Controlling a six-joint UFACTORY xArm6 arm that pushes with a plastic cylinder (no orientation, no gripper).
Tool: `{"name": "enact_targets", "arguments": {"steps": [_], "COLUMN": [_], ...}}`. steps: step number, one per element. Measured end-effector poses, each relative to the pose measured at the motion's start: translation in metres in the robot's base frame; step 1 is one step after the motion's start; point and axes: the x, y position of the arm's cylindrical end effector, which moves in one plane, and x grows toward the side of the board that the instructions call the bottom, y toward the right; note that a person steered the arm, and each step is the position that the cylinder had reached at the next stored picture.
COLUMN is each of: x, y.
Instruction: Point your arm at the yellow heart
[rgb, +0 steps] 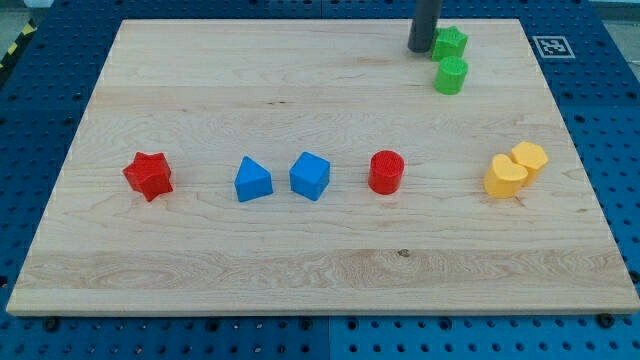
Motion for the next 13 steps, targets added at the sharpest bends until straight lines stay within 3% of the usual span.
{"name": "enact_targets", "arguments": {"steps": [1,3,8,11,12,13], "x": [0.012,0.079,0.079,0.128,0.134,0.172], "y": [-0.055,-0.063,-0.036,0.051,0.119,0.186]}}
